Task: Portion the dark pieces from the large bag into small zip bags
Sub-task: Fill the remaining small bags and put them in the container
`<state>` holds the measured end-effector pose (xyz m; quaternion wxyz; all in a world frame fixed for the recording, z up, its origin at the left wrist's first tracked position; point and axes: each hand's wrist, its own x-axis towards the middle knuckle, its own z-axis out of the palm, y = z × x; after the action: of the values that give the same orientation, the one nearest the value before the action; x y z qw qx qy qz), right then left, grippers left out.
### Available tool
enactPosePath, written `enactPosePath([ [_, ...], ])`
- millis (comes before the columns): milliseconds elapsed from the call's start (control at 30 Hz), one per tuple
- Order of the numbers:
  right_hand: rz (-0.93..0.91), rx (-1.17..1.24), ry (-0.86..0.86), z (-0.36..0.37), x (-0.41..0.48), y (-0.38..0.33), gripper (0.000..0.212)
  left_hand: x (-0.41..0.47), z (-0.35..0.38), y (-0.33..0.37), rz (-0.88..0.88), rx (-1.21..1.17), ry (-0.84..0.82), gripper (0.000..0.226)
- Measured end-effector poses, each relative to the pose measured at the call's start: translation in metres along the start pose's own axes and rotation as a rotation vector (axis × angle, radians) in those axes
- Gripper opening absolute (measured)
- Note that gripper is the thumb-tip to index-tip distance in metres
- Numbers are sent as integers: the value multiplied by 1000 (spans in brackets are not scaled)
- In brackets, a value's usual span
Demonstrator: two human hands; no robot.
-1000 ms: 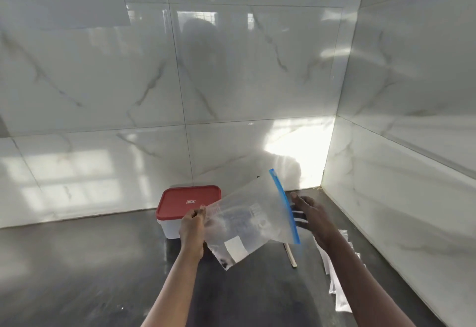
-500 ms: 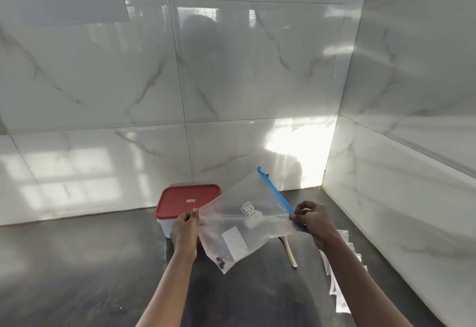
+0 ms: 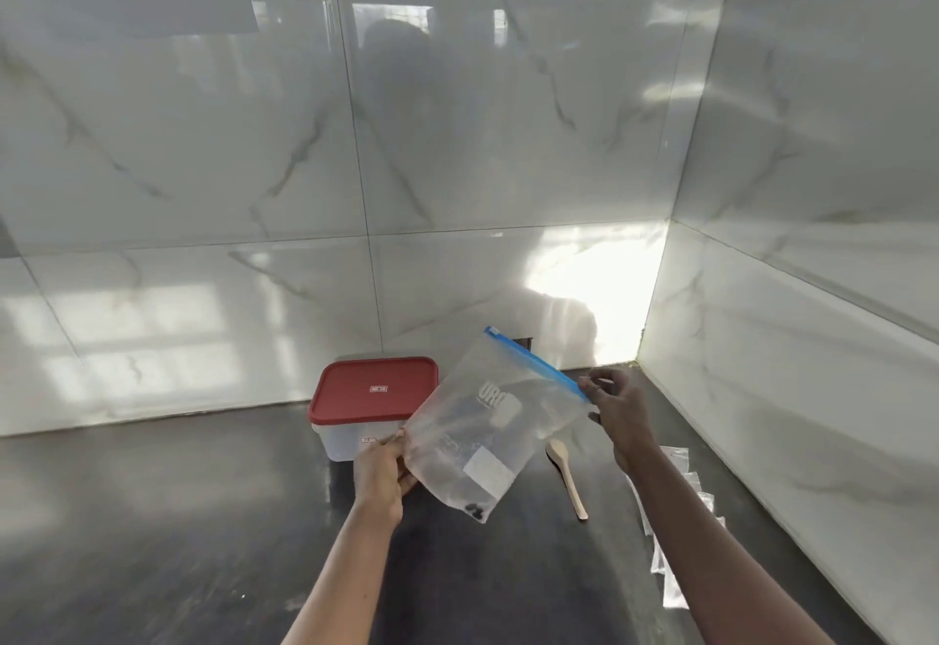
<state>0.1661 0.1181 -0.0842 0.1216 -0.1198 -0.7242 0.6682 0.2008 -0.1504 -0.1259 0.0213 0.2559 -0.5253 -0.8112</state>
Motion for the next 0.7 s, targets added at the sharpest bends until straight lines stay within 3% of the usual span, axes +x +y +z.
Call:
enactPosePath([
  [67,29,-223,60,7,-1,23,27,-4,6,-15,-51,-2,38,13],
  [167,12,-402,-9,21,-26,54,49,-9,14,-41,-152,-37,111,20],
  [400,-13,-429,-308,14,-69,104,92,-20,29,-64,-262,-171,81,31],
  [433,-42,-451,-333,12,-72,107,89,-19,28,-67,-260,-137,80,26],
  [500,-107,-492,-347,7,-76,111,65,-17,23,-73,-242,-20,88,20],
  [600,-203,-564,-341,3,-83,114,39,-17,9,-77,-47,304,139,31],
  [700,-280,-596,-339,1,-88,121,30,-27,0,-72,62,339,80,39],
])
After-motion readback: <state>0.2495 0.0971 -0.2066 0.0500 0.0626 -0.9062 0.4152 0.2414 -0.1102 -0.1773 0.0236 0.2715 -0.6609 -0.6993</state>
